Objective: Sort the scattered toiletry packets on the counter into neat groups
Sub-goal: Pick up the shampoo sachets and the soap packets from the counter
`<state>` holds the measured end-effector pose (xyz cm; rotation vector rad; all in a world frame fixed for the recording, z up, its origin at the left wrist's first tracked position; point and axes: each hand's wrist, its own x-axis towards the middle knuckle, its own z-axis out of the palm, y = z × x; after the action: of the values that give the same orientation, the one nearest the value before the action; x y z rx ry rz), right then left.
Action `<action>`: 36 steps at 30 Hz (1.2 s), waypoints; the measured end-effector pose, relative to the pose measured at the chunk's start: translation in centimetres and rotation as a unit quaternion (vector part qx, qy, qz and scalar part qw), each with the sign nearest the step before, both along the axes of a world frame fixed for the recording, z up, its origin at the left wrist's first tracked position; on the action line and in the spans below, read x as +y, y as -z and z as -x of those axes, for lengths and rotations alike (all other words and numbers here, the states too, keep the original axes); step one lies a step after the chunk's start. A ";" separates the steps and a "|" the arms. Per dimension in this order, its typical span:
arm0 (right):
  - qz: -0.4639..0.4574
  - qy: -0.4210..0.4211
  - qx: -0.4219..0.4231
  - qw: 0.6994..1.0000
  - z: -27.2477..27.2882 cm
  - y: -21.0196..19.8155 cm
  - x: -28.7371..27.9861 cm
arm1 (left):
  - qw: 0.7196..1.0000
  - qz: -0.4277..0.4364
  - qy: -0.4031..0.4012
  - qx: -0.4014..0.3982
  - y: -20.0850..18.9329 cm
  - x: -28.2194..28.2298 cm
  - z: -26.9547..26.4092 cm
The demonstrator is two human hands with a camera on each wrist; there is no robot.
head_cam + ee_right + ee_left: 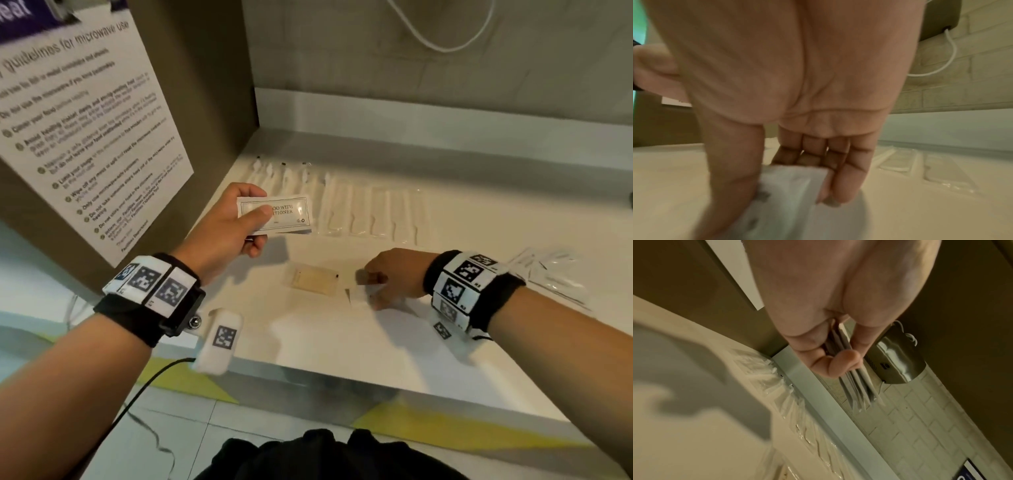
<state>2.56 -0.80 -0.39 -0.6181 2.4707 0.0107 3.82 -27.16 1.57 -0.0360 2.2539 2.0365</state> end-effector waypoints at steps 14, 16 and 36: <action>0.085 0.088 0.058 0.991 0.1 1.6 -6.6 | 0.999 -0.022 0.033 0.018 -0.5 1.9 1.5; 0.094 0.091 0.061 0.990 0.1 1.4 -5.5 | 0.999 -0.023 0.038 0.020 -0.7 3.2 1.8; 0.084 0.172 0.049 0.980 -1.8 -1.3 20.4 | 0.990 -0.012 0.141 0.018 -0.5 25.7 5.3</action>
<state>4.36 19.61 0.87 -0.2542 2.6620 -0.3128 -1.43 -1.44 2.11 0.3055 2.1124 1.9273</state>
